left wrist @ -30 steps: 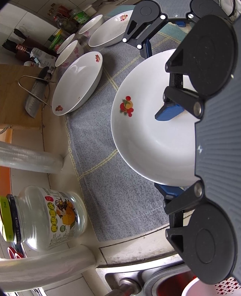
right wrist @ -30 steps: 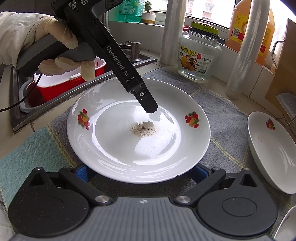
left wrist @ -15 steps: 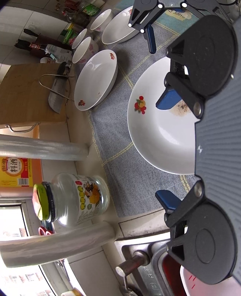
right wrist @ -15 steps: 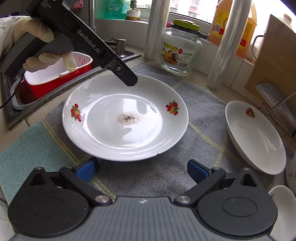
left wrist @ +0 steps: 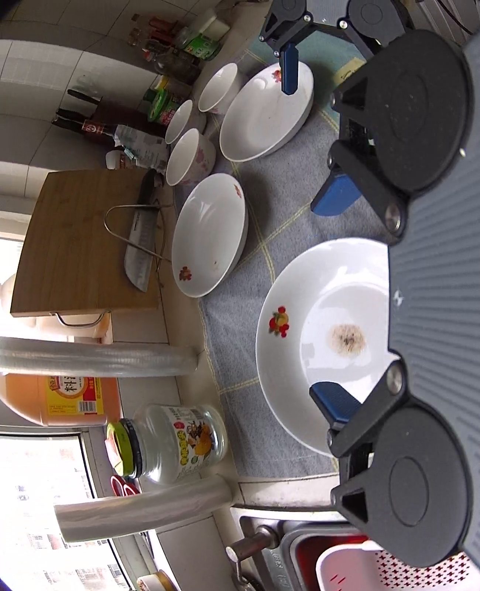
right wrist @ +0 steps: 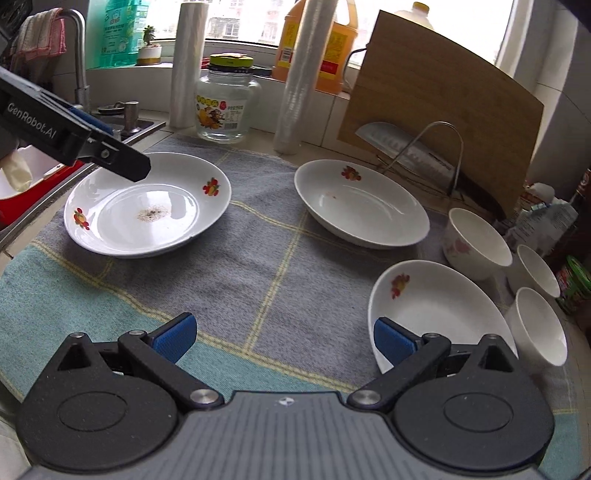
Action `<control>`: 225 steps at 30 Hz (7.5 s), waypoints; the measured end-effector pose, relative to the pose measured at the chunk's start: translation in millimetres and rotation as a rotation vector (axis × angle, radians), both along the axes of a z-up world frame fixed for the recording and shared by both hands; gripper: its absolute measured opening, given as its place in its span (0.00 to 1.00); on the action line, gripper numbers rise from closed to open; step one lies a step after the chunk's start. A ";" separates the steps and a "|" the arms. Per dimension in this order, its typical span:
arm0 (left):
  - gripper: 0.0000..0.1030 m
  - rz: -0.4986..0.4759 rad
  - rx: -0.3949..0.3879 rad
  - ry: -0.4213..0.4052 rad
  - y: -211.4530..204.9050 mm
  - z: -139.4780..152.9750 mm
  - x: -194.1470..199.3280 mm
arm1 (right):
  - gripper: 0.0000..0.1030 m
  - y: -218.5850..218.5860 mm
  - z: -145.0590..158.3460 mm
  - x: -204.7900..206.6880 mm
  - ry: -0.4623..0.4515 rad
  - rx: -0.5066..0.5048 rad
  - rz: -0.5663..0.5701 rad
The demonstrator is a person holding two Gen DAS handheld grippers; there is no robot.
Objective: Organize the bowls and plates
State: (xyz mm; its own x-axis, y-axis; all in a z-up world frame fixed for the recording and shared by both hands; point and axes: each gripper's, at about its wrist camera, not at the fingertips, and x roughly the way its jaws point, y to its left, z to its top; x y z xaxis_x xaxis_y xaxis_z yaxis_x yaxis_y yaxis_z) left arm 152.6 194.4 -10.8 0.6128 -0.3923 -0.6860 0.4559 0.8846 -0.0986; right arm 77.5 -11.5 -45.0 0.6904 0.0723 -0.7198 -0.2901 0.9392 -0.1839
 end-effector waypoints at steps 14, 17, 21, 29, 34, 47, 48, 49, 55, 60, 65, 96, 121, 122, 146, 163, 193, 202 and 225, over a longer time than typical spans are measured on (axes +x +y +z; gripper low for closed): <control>0.93 0.063 -0.029 0.051 -87.2 -12.9 -19.4 | 1.00 -113.3 2.2 -14.5 -0.031 0.041 -0.092; 0.93 0.074 -0.023 0.054 -107.3 -14.1 -21.1 | 1.00 -138.9 -3.4 -16.0 -0.011 0.045 -0.089; 0.93 0.091 -0.016 0.068 -130.0 -18.1 -22.5 | 1.00 -165.1 -13.5 -14.3 0.024 0.051 -0.059; 0.93 0.155 0.015 0.074 -163.0 -17.9 -33.5 | 1.00 -197.0 -41.6 -4.3 0.077 0.108 0.009; 0.93 0.204 0.049 0.091 -169.9 -17.6 -41.3 | 1.00 -207.0 -49.6 7.4 0.091 0.154 0.057; 0.93 0.062 0.053 0.139 -194.1 -24.5 -15.7 | 1.00 -208.2 -55.4 13.7 0.029 0.180 0.160; 0.93 0.040 0.051 0.142 -196.8 -24.8 -12.3 | 1.00 -208.8 -56.1 12.3 0.020 0.184 0.160; 0.93 0.015 0.053 0.147 -201.4 -25.6 -7.4 | 1.00 -209.2 -56.7 10.6 0.010 0.187 0.162; 0.93 -0.100 0.081 0.192 -222.3 -33.1 22.3 | 1.00 -210.9 -56.8 8.4 -0.006 0.192 0.171; 0.91 -0.156 0.099 0.239 -234.6 -43.1 47.7 | 1.00 -211.6 -57.4 4.9 -0.019 0.196 0.160; 0.82 -0.213 0.131 0.269 -246.3 -49.3 66.1 | 1.00 -211.9 -57.7 3.2 -0.030 0.198 0.157; 0.69 -0.379 0.213 0.344 -286.1 -67.3 108.8 | 1.00 -215.5 -54.8 23.5 0.035 0.183 0.293; 0.66 -0.429 0.220 0.348 -280.6 -62.0 108.5 | 1.00 -206.4 -52.5 27.5 0.059 0.164 0.291; 0.66 -0.432 0.219 0.348 -279.6 -61.6 107.7 | 1.00 -205.7 -52.3 27.2 0.062 0.162 0.293; 0.66 -0.483 0.222 0.349 -280.5 -62.4 113.0 | 1.00 -202.9 -52.5 23.7 0.056 0.158 0.276; 0.66 -0.453 0.204 0.321 -253.1 -48.7 96.4 | 1.00 -188.2 -42.6 22.9 0.083 0.148 0.302; 0.66 -0.304 0.147 0.264 -121.1 -15.3 71.9 | 1.00 -84.8 -14.9 26.3 0.081 0.117 0.424; 0.66 -0.258 0.134 0.244 -74.7 -6.6 73.5 | 1.00 -45.6 -7.7 32.8 0.064 0.106 0.471; 0.66 -0.130 0.104 0.253 7.3 -13.4 78.1 | 1.00 28.4 -11.3 61.0 0.095 0.105 0.586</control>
State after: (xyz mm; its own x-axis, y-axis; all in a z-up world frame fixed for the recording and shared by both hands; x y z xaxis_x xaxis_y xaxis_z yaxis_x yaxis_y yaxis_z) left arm 230.7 201.6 -24.2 0.3667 -0.3759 -0.8510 0.5382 0.8318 -0.1355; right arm 138.5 16.9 -56.3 0.4473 0.4950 -0.7449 -0.7753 0.6298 -0.0470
